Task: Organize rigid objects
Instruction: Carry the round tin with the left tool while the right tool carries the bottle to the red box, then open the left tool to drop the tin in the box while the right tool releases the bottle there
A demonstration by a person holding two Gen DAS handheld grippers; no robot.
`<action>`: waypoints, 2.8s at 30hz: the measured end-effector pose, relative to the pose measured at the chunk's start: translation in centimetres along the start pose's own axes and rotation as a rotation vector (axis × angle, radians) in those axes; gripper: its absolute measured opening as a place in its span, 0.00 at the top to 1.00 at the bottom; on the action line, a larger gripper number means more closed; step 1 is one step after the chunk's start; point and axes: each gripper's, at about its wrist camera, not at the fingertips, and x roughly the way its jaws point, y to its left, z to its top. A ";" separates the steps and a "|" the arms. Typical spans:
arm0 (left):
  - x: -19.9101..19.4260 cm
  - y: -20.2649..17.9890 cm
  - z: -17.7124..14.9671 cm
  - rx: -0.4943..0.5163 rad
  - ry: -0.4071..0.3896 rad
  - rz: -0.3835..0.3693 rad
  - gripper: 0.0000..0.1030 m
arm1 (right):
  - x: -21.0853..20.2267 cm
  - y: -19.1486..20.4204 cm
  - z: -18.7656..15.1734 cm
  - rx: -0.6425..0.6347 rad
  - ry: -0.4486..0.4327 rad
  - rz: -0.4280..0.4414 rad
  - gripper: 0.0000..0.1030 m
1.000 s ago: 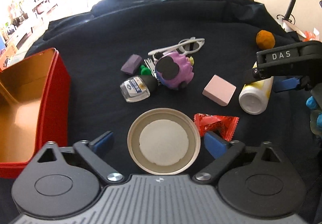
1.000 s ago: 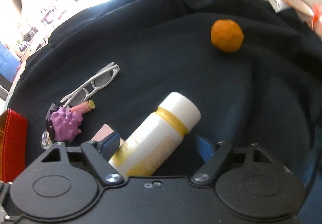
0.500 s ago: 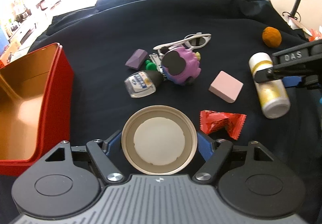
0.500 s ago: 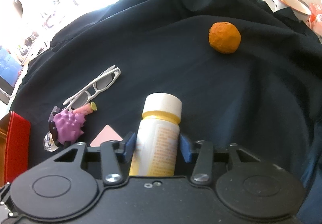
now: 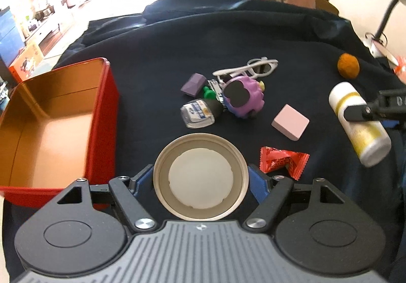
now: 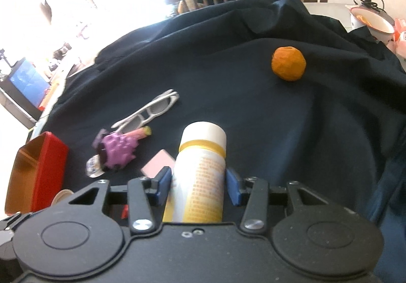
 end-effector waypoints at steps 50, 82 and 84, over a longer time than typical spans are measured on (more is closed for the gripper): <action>1.5 23.3 7.3 -0.019 0.018 -0.007 0.25 | 3.8 30.6 -4.9 -0.530 -0.085 0.108 0.58; 7.1 22.5 8.7 0.106 0.087 -0.037 0.25 | 8.5 33.7 -8.7 -0.732 0.074 0.074 0.57; 7.3 22.3 8.7 0.116 0.090 -0.025 0.25 | 8.3 33.5 -8.4 -0.714 0.078 0.084 0.53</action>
